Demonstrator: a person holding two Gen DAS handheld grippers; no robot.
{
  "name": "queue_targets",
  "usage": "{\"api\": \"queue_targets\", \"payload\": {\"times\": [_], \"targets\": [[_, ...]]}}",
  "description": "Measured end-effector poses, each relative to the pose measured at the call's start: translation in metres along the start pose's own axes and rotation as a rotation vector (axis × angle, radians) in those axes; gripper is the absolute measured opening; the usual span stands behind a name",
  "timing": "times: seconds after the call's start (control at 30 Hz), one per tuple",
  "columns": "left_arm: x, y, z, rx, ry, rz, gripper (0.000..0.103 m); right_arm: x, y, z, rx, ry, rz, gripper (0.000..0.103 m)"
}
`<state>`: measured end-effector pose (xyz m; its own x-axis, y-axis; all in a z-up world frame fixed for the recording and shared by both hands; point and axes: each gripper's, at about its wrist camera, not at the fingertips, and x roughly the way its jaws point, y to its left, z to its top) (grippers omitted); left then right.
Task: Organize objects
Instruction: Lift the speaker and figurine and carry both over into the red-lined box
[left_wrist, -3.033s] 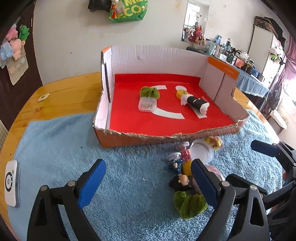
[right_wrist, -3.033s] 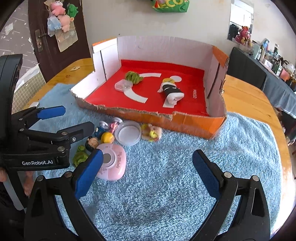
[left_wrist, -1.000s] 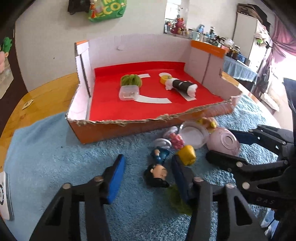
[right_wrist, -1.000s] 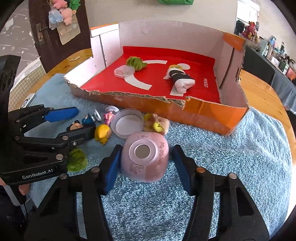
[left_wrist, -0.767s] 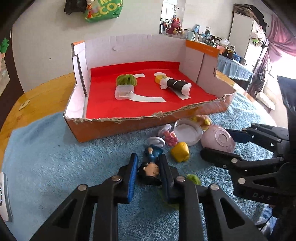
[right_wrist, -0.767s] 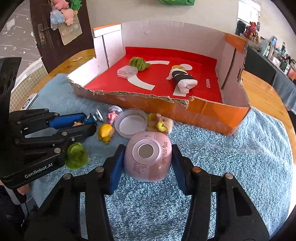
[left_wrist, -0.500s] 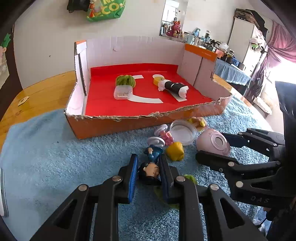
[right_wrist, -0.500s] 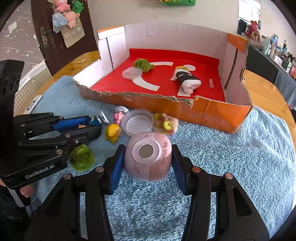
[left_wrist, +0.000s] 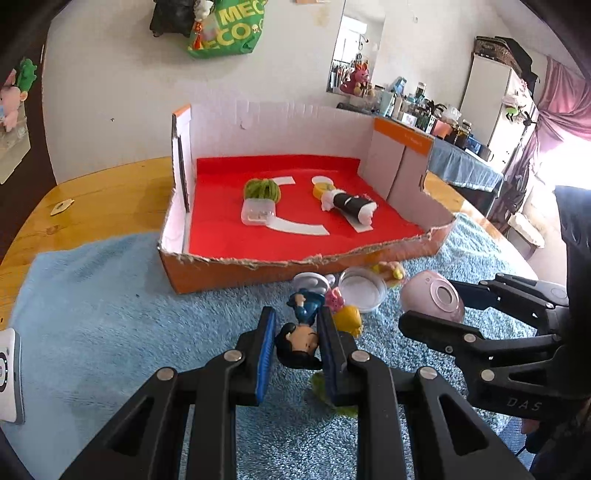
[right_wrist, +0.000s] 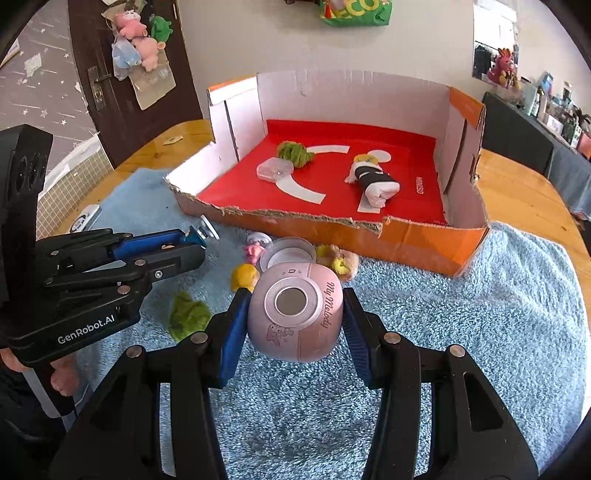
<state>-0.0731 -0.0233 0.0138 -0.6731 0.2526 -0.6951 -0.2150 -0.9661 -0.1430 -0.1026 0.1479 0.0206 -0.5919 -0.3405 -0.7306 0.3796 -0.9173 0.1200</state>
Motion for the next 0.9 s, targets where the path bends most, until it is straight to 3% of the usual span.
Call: {"api": "queue_targets", "payload": {"times": [0.9], "targets": [[-0.022, -0.001, 0.033, -0.018, -0.085, -0.014, 0.024, -0.018, -0.001, 0.026, -0.006, -0.061, 0.008, 0.047]]}}
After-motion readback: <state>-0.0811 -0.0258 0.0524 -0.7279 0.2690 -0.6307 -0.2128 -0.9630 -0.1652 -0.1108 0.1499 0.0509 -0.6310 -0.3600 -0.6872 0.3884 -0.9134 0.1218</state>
